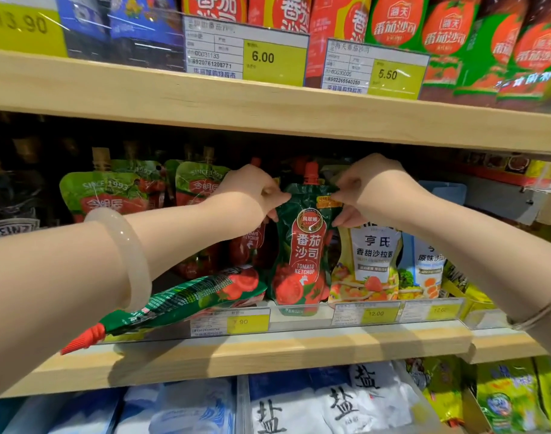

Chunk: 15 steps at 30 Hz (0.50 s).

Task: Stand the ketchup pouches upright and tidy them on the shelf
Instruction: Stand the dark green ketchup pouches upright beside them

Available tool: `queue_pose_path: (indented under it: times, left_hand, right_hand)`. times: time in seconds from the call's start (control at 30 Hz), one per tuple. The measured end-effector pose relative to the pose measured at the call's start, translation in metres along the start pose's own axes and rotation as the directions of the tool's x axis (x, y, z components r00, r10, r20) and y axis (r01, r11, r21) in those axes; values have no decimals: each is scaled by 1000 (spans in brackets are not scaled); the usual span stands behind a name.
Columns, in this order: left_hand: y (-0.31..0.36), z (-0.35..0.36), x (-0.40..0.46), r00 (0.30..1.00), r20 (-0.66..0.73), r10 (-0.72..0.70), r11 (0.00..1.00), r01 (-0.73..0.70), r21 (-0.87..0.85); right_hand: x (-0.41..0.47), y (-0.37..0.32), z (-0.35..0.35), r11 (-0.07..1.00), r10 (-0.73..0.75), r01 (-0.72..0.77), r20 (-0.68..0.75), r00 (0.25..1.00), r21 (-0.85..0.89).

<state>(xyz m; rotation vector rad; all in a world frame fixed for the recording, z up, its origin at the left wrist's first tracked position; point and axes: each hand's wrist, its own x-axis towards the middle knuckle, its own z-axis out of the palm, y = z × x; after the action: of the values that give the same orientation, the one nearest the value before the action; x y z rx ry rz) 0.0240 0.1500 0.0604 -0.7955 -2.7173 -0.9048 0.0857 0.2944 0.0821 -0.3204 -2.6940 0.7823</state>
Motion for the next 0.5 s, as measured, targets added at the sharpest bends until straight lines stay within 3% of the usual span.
queue_pose_path:
  times: [0.1, 0.2, 0.27, 0.4, 0.5]
  left_hand:
    - [-5, -12, -17, 1000, 16, -6, 999, 6, -40]
    - [-21, -31, -36, 1000, 2, 18, 998, -18, -63]
    - [-34, -43, -51, 1000, 7, 3, 999, -3, -51]
    - [-64, -59, -80, 999, -11, -48, 999, 48, -9]
    - [-87, -64, -105, 994, 23, -108, 986, 104, 134]
  right_hand:
    - [-13, -2, -1, 997, 31, -30, -23, 999, 65]
    - [-30, 0, 3, 977, -131, 90, -208, 969, -195]
    - [-47, -4, 13, 949, -240, 171, -260, 935, -264]
    - [-79, -28, 52, 886, -435, 416, -58, 899, -204]
    - [-100, -52, 80, 791, -590, 605, 146, 794, -96]
